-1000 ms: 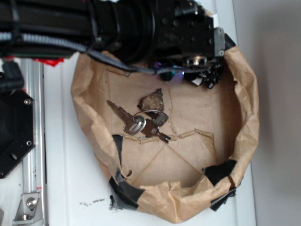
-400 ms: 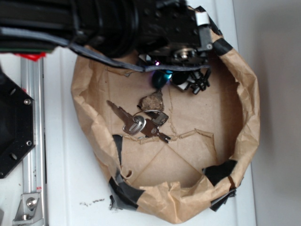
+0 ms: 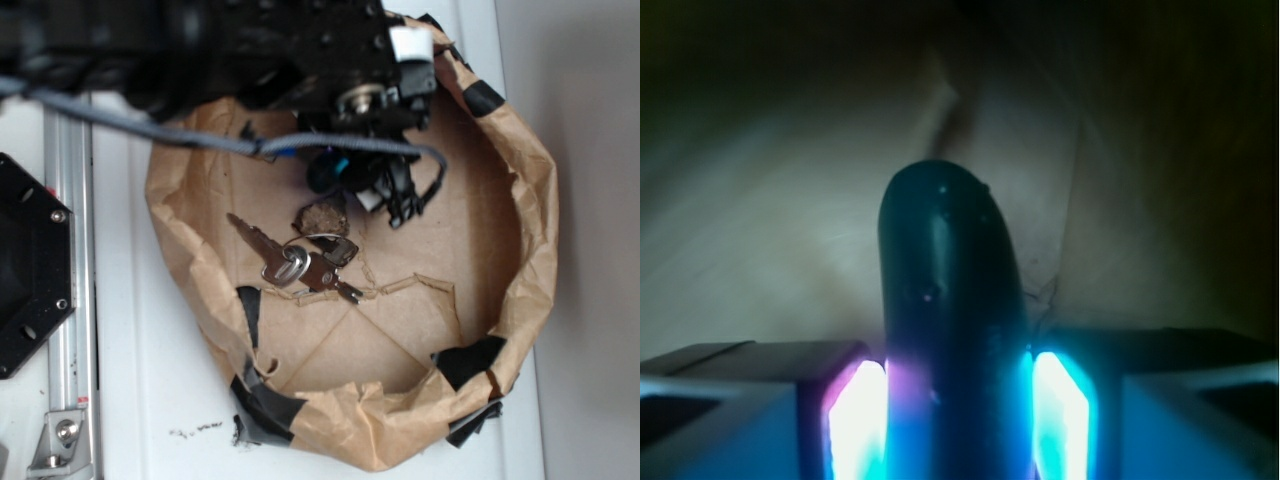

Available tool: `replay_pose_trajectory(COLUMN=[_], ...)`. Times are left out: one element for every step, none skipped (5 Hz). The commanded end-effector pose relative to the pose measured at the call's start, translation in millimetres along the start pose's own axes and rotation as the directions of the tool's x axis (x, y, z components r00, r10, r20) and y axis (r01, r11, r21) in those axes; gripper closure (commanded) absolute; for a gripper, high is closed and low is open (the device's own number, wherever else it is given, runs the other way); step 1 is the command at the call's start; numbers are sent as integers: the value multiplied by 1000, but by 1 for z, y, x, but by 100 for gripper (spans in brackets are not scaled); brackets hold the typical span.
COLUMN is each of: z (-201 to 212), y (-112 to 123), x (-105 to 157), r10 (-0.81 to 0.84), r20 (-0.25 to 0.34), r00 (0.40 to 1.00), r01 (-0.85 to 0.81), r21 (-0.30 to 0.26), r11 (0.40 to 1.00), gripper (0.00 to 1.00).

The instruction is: Grab the plastic pickle.

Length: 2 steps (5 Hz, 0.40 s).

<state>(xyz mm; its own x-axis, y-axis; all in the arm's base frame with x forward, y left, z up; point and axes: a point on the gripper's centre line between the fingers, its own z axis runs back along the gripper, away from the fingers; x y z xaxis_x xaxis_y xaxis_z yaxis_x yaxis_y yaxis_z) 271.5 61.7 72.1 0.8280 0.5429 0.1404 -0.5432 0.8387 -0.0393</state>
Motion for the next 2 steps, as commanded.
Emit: replay_pose_trajectory(z=[65, 69], y=[-14, -24], x=[18, 18], r10=[-409, -455], r20=[28, -8], r00=[912, 890], r01=[409, 447], r21=[-131, -170], r11=[903, 878], gripper=[100, 100])
